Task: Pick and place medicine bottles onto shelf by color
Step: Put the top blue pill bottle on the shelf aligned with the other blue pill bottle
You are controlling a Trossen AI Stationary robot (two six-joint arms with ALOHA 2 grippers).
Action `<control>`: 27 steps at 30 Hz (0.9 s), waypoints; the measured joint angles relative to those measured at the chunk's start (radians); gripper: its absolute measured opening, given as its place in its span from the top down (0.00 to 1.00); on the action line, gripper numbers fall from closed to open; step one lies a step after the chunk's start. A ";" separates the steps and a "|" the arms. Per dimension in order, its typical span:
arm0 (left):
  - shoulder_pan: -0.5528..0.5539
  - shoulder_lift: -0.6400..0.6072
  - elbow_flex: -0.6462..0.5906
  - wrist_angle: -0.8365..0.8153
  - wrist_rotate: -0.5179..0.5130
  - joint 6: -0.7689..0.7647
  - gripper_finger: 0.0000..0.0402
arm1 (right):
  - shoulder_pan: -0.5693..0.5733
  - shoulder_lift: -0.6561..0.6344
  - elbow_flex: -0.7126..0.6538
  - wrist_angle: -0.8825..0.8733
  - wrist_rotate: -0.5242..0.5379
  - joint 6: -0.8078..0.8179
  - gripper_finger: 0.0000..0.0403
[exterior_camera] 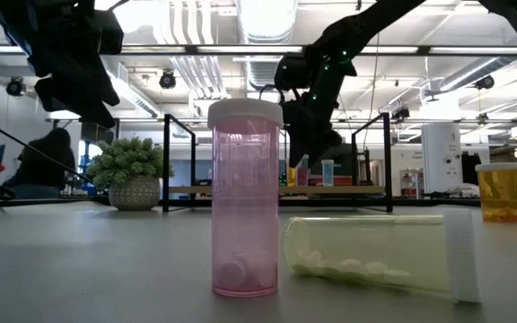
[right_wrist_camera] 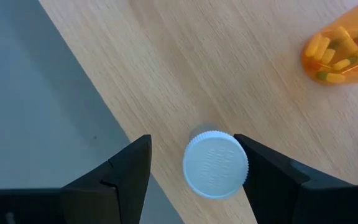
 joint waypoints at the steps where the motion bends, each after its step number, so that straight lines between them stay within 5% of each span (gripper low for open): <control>1: 0.000 0.000 -0.001 0.000 0.000 0.000 0.42 | 0.000 0.000 0.000 0.000 0.000 0.000 0.47; 27: 0.000 0.000 -0.005 0.000 0.000 -0.006 0.42 | 0.000 -0.003 0.031 -0.053 0.012 -0.002 0.47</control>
